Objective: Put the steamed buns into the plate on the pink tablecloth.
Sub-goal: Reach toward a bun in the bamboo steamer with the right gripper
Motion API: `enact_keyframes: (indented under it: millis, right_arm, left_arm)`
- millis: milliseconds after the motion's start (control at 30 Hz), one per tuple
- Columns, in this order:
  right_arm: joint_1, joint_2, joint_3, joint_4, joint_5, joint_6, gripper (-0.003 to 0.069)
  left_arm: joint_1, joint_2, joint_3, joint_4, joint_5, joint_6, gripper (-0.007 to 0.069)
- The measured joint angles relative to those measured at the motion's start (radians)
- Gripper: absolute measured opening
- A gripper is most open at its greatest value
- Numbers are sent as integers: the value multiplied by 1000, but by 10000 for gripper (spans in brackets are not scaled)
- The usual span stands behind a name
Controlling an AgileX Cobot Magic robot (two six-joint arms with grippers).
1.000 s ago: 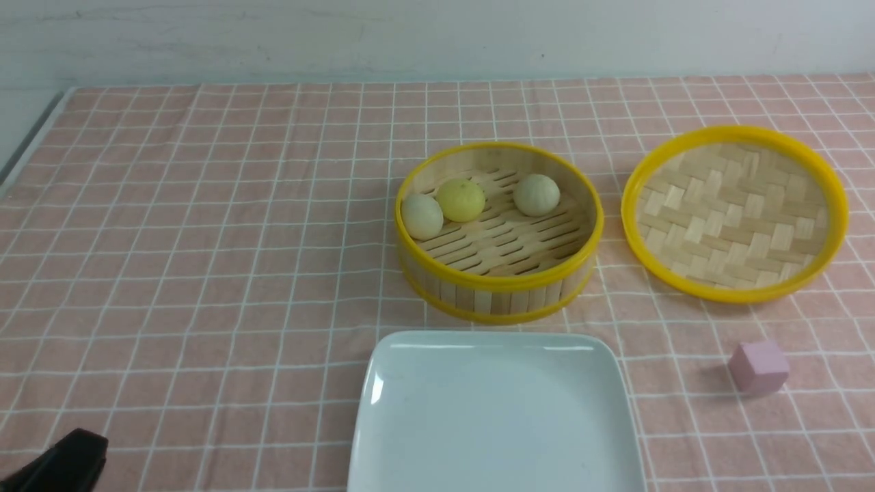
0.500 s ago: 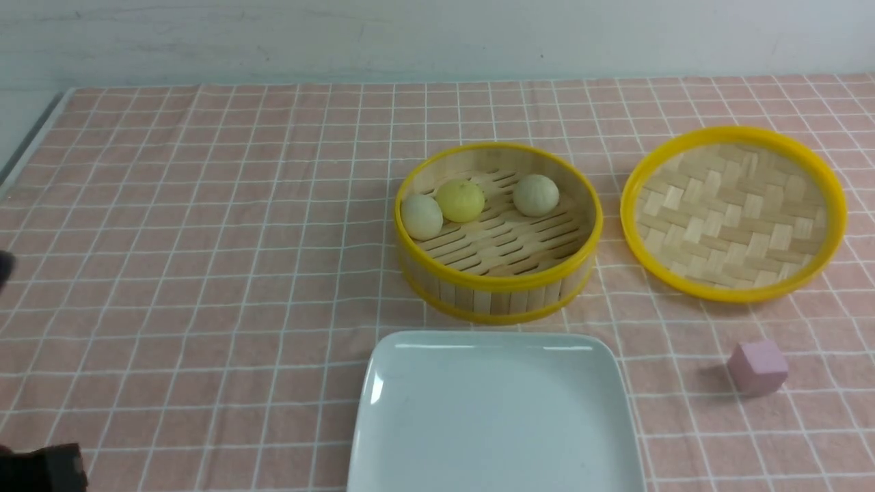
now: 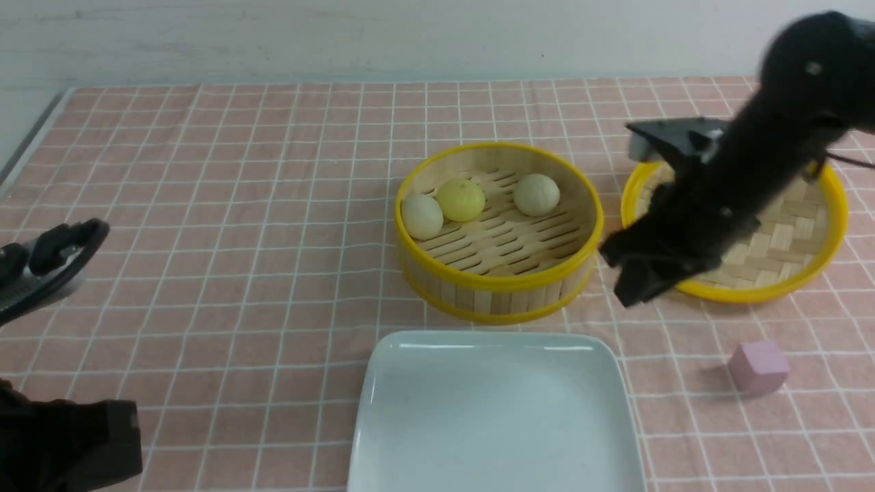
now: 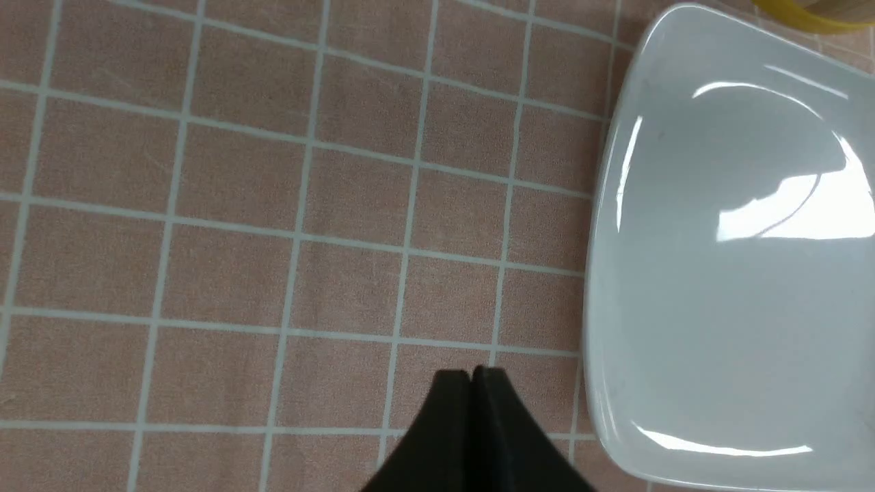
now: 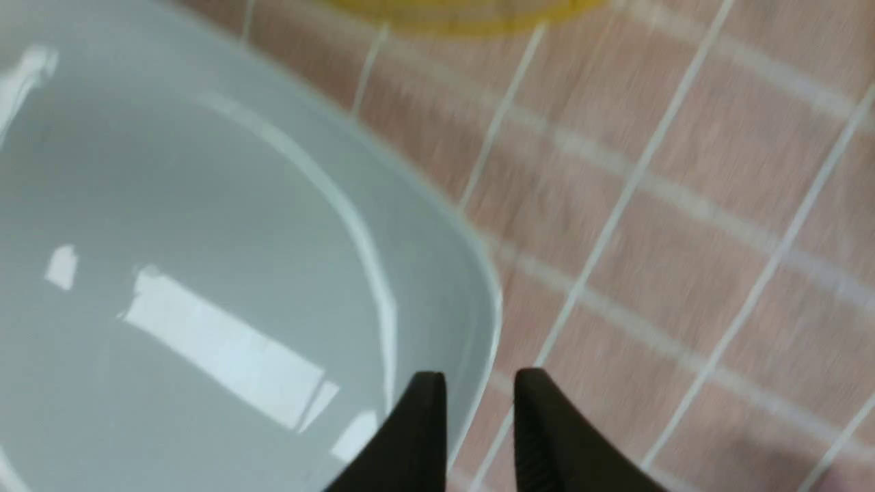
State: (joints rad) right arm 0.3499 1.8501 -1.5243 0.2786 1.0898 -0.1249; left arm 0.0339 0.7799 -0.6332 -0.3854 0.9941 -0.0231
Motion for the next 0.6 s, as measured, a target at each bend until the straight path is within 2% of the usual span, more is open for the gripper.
enact_keyframes:
  millis: [33, 67, 167, 367, 500, 600]
  right_arm:
    - [19, 81, -112, -52, 29, 31, 224]
    - [19, 81, -131, -60, 35, 36, 229]
    - [50, 270, -469, -192, 122, 104, 291]
    - [54, 527, -921, -257, 137, 149, 325]
    - [54, 645, -1054, -240, 145, 178, 327]
    - [54, 674, -1057, -238, 154, 195, 327]
  left_arm:
    - [0, 0, 0, 0, 0, 0, 2]
    - [0, 0, 0, 0, 0, 0, 2]
    - [0, 0, 0, -1, 0, 0, 6]
    - [0, 0, 0, -6, 0, 0, 13]
    - [0, 0, 0, -7, 1, 0, 16]
    - [0, 0, 0, -7, 1, 0, 16]
